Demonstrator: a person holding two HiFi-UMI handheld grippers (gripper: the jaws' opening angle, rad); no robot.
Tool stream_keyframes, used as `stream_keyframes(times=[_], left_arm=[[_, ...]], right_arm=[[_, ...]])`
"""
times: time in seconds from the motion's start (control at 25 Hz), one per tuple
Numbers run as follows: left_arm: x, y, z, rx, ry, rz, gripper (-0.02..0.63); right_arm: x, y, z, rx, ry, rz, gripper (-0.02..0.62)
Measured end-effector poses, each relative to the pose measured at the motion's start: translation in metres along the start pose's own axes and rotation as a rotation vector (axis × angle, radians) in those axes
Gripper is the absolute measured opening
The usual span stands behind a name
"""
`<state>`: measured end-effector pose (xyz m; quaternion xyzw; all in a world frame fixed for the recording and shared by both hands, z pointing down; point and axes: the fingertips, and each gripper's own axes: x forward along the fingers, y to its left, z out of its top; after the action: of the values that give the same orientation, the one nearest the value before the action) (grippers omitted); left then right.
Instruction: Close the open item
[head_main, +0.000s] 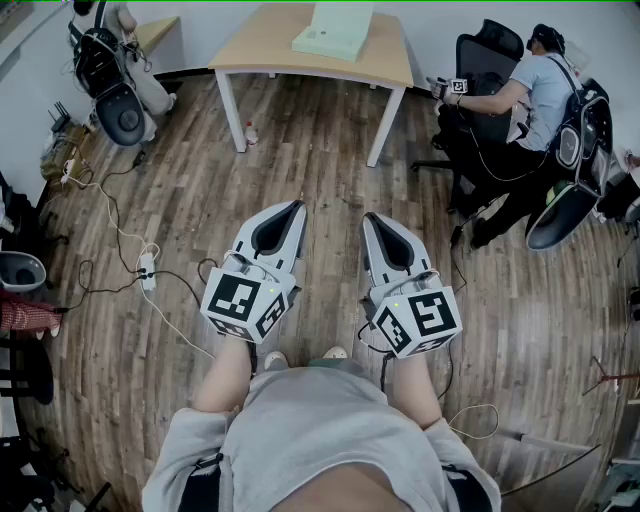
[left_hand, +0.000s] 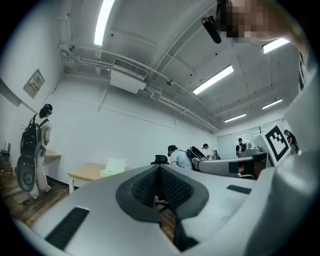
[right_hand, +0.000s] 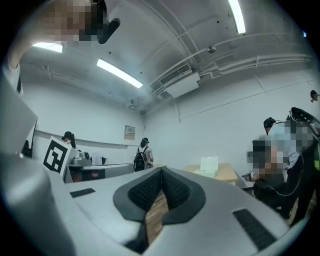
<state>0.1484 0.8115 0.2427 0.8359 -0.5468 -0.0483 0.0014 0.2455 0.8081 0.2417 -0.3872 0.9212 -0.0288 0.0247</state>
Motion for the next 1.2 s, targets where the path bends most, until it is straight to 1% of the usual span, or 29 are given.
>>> stream_keyframes(times=[0.44,0.76,0.96,1.08,1.2], left_arm=[[0.02,-0.016,-0.002,0.003,-0.008,0.006,0.012],[0.042,-0.017,-0.004,-0.002,-0.015,0.031,0.012],[0.052,-0.022,-0.012,-0.009,-0.019,0.061,0.012],[0.056,-0.018,-0.018,0.007,-0.009,0.085,0.012],[0.063,-0.005,-0.021,0.032,-0.002,0.095,0.012]], right_arm=[[-0.006,-0.024,0.002,-0.004,0.0,0.01,0.009],[0.001,-0.046,0.0,-0.011,0.007,0.035,0.009],[0.001,-0.062,-0.003,0.006,-0.021,0.057,0.009],[0.006,-0.07,-0.01,0.034,-0.014,0.065,0.009],[0.018,-0.075,-0.016,0.05,-0.004,0.058,0.009]])
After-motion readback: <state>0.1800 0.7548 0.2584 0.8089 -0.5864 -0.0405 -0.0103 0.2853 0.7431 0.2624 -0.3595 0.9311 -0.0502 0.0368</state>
